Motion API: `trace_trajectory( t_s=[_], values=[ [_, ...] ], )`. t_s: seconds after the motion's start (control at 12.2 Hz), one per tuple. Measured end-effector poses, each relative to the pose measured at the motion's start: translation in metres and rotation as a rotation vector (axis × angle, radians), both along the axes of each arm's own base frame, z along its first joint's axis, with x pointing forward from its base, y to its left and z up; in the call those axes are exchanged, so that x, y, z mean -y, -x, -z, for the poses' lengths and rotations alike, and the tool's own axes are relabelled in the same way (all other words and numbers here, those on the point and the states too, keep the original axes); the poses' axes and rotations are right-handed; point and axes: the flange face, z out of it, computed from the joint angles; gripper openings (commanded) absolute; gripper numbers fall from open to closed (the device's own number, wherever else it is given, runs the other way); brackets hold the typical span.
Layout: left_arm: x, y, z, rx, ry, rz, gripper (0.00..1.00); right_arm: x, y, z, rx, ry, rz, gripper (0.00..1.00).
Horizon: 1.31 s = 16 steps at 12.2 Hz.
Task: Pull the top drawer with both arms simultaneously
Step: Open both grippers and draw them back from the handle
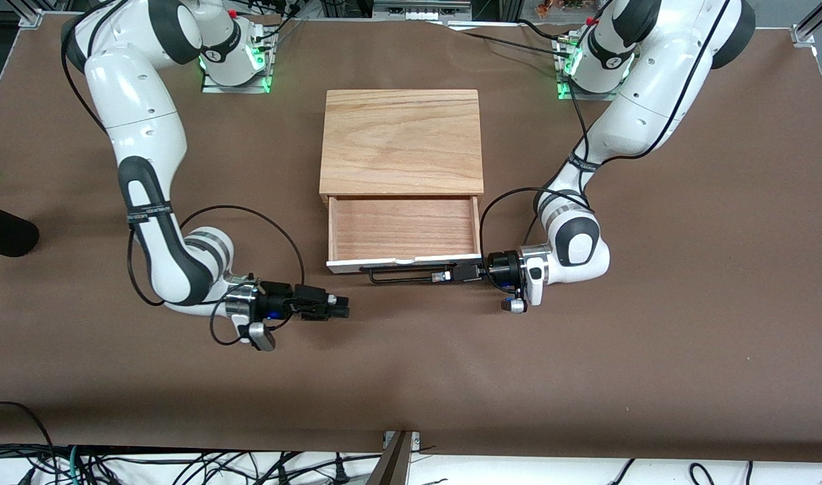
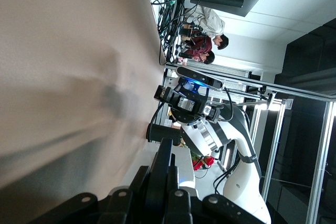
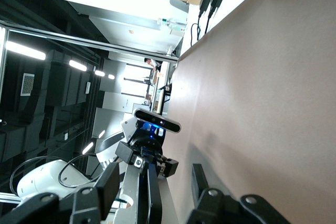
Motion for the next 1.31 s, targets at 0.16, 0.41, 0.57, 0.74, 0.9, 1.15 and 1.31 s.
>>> trace_trajectory(
  t_s=[0.16, 0.41, 0.57, 0.74, 0.9, 1.15, 1.31],
  values=[
    [-0.010, -0.004, 0.002, -0.018, -0.013, -0.019, 1.00, -0.008, 0.003, 0.000, 0.000, -0.001, -0.010, 1.00],
    [-0.062, -0.013, 0.019, -0.077, -0.065, -0.084, 1.00, -0.014, 0.004, 0.000, 0.000, -0.001, -0.017, 1.00],
    [-0.066, -0.015, 0.010, -0.105, -0.102, -0.037, 1.00, -0.011, 0.004, 0.000, 0.007, 0.012, -0.021, 1.00],
    [-0.073, -0.024, -0.020, -0.105, -0.160, 0.011, 1.00, -0.003, 0.000, -0.004, 0.031, 0.058, -0.029, 1.00],
    [-0.089, -0.030, -0.049, -0.075, -0.231, 0.040, 1.00, 0.007, -0.005, -0.010, 0.056, 0.124, -0.040, 1.00],
    [-0.101, -0.018, -0.080, -0.017, -0.366, 0.134, 1.00, 0.018, -0.012, -0.034, 0.068, 0.259, -0.071, 1.00],
    [-0.111, -0.010, -0.105, 0.017, -0.486, 0.205, 1.00, 0.023, -0.015, -0.053, 0.070, 0.340, -0.096, 1.00]
  ],
)
